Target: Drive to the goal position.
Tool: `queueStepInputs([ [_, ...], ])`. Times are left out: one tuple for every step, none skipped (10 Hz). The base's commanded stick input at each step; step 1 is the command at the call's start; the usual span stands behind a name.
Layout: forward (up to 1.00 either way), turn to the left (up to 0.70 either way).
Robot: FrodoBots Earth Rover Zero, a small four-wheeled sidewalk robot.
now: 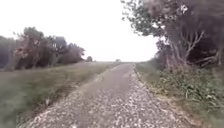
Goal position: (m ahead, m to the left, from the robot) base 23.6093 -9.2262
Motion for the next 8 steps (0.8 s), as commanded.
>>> queueStepInputs([
  [1.0,-0.37],
  [1.0,-0.25],
  [1.0,0.0],
  [1.0,0.0],
  [1.0,0.0],
  [1.0,0.0],
  [1.0,0.0],
  [1.0,0.0],
])
